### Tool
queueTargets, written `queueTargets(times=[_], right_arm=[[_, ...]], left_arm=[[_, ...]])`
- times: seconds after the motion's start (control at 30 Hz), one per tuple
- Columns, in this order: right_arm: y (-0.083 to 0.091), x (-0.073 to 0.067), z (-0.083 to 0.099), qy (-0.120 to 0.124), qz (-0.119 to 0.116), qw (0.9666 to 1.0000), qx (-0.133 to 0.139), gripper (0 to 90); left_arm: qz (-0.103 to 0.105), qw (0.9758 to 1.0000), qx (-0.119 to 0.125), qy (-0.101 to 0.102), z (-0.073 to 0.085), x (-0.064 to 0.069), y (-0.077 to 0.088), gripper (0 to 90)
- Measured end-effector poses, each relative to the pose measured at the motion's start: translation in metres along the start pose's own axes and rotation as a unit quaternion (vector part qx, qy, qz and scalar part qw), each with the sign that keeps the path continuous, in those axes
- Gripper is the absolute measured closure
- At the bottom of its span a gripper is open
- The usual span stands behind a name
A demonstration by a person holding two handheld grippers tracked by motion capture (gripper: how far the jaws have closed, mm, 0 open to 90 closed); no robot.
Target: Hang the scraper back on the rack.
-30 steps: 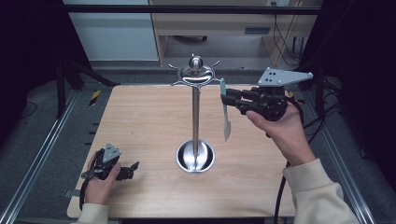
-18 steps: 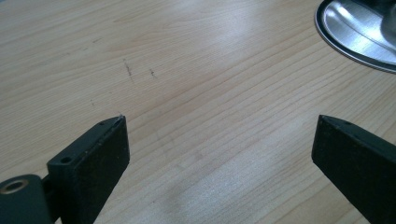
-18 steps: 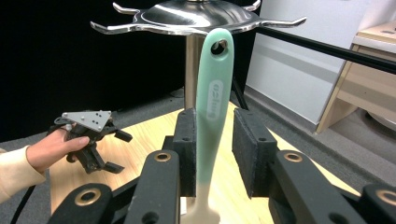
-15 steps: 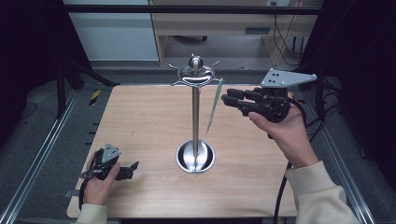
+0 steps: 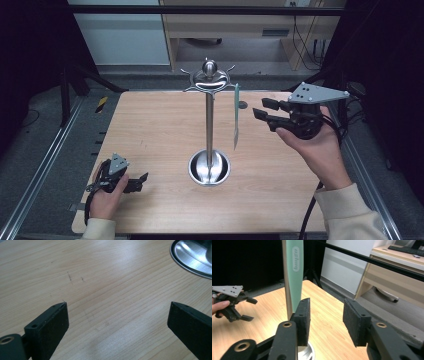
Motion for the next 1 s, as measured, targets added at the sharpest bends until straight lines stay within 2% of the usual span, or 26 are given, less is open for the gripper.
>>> queueTargets(times=[0.13,0.17,0.2,0.23,0.3,0.33,0.37,0.4,0.43,0.5,0.67,0.87,0.9,0.93,0.97,1.0], right_arm=[[0.001,0.003,0.003,0.000,0.023,0.9997,-0.001,45.6],[0.001,0.003,0.003,0.000,0.023,0.9997,-0.001,45.6],[0.000,0.004,0.004,-0.002,0.033,0.9995,-0.002,39.9],[-0.001,0.007,0.009,-0.004,0.055,0.9985,-0.006,32.8],[-0.001,0.008,0.011,-0.005,0.061,0.9981,-0.008,29.9],[-0.002,0.011,0.018,-0.011,0.078,0.9968,-0.011,25.3],[-0.002,0.011,0.018,-0.011,0.078,0.9968,-0.011,25.3],[-0.003,0.013,0.026,-0.017,0.094,0.9953,-0.014,21.3],[-0.003,0.013,0.026,-0.017,0.094,0.9953,-0.014,21.3],[-0.004,0.014,0.042,-0.031,0.113,0.9929,-0.017,17.0],[-0.009,0.010,0.072,-0.042,0.128,0.9905,-0.027,12.4],[-0.014,0.002,0.104,-0.055,0.133,0.9890,-0.035,10.0],[-0.014,0.002,0.104,-0.055,0.133,0.9890,-0.035,10.0],[-0.016,-0.001,0.118,-0.059,0.134,0.9884,-0.038,9.5],[-0.016,-0.001,0.118,-0.059,0.134,0.9884,-0.038,9.5],[-0.018,-0.003,0.133,-0.069,0.133,0.9879,-0.042,8.4]], left_arm=[[0.002,1.0000,-0.001,-0.002,0.000,0.001,0.000,3.4],[0.002,1.0000,-0.001,-0.002,0.000,0.001,0.000,3.5],[0.002,1.0000,-0.001,-0.001,0.000,0.001,0.000,3.5],[0.001,1.0000,0.001,0.001,0.000,0.000,0.000,3.4],[0.001,1.0000,0.000,0.000,0.000,0.000,0.000,3.4],[0.001,1.0000,0.000,0.000,0.000,0.000,0.000,3.5],[0.001,1.0000,0.000,0.000,0.000,0.000,0.000,3.5],[0.001,1.0000,0.000,0.000,0.000,0.000,0.000,3.5],[0.001,1.0000,0.000,0.000,0.001,0.000,0.000,3.5],[0.001,1.0000,0.001,0.001,0.000,0.001,0.000,3.4],[0.000,1.0000,0.003,0.001,0.000,0.001,-0.001,3.5],[-0.003,1.0000,0.003,0.000,0.000,-0.001,0.000,3.4],[-0.003,1.0000,0.003,0.000,0.000,-0.001,0.000,3.4],[-0.004,1.0000,0.003,-0.001,0.000,-0.001,0.000,3.4],[-0.004,1.0000,0.004,0.000,0.000,-0.001,0.000,3.4],[-0.004,1.0000,0.006,0.000,0.000,-0.001,0.000,3.4]])
Point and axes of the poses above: each handheld gripper's, and its own axes: y roughly backward along the jaws, z roughly out of its underside, x roughly to its right, the point moved 6 cm from there along -y, roughly forward along the jaws, and after that the axes turned 1 degree about x, right-handed, at the moved point
